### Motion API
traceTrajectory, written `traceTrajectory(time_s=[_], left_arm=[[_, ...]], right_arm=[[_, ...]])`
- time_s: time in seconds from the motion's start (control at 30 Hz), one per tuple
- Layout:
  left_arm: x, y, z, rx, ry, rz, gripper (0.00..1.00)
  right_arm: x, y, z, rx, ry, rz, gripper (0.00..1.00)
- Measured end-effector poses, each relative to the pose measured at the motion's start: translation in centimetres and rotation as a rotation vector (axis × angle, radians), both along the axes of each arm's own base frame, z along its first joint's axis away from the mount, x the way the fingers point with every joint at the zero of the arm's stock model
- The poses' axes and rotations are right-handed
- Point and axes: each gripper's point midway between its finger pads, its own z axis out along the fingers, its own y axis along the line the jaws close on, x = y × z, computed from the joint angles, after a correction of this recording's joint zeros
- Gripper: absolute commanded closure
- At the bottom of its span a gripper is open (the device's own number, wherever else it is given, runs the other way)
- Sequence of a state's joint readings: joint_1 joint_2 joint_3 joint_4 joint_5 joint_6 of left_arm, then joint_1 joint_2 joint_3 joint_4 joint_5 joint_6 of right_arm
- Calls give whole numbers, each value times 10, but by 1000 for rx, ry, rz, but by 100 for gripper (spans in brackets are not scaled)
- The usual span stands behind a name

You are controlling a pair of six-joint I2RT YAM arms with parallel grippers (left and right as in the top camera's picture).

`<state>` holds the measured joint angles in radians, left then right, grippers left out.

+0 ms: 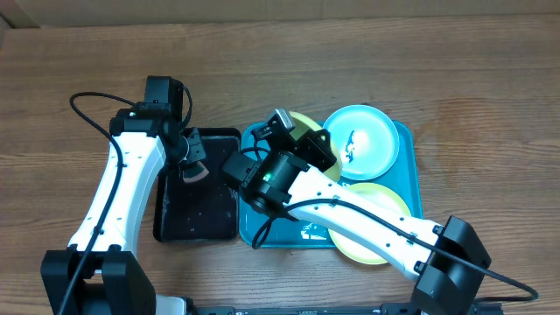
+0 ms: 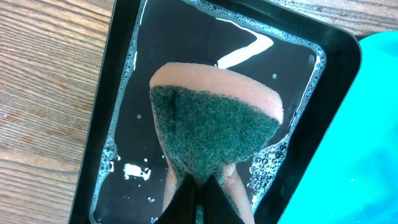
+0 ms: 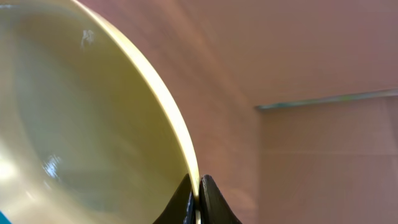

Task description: Clean dirty plates on tray and stack at the side

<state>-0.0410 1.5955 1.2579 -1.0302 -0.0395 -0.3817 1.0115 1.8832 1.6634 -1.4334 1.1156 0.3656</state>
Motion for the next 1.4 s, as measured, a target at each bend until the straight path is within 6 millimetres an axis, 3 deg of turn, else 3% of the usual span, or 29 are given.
traceTrajectory(time_s=[0.1,0.27,0.4,0.47,0.57,0.67,0.8,0.93,1.27,1.33,1.4], left_arm=[[0,-1,0,-3,0,-1,96],[0,-1,0,-3,1,-1,96],[0,-1,0,-3,2,-1,96],[0,-1,0,-3,1,-1,96],[-1,-1,0,-3,3,-1,96],[-1,-1,0,-3,2,-1,96],[-1,-1,0,-3,2,-1,96],[-1,-1,0,-3,4,-1,96],[-2,0,-1,-2,10,-1,96],[-3,0,-1,-2,10,-2,96],[-2,0,-1,-1,10,-6,96]], right_arm=[[-8,-18,-4,-19,54,-53,96],[-5,-35,-5,-6,60,-122,96],[-7,-26,-23,133,131,-153,96],[-12,-31,-20,131,125,-182,96],[-18,-55,-6,42,98,-227,96],[-11,-53,-1,63,41,-228,96],[-6,-37,-4,135,13,-206,96],[-8,-49,6,68,-4,-213,96],[22,-81,42,-51,-202,-248,96],[26,-82,38,-13,-210,-265,96],[29,-73,22,79,-148,-276,96]])
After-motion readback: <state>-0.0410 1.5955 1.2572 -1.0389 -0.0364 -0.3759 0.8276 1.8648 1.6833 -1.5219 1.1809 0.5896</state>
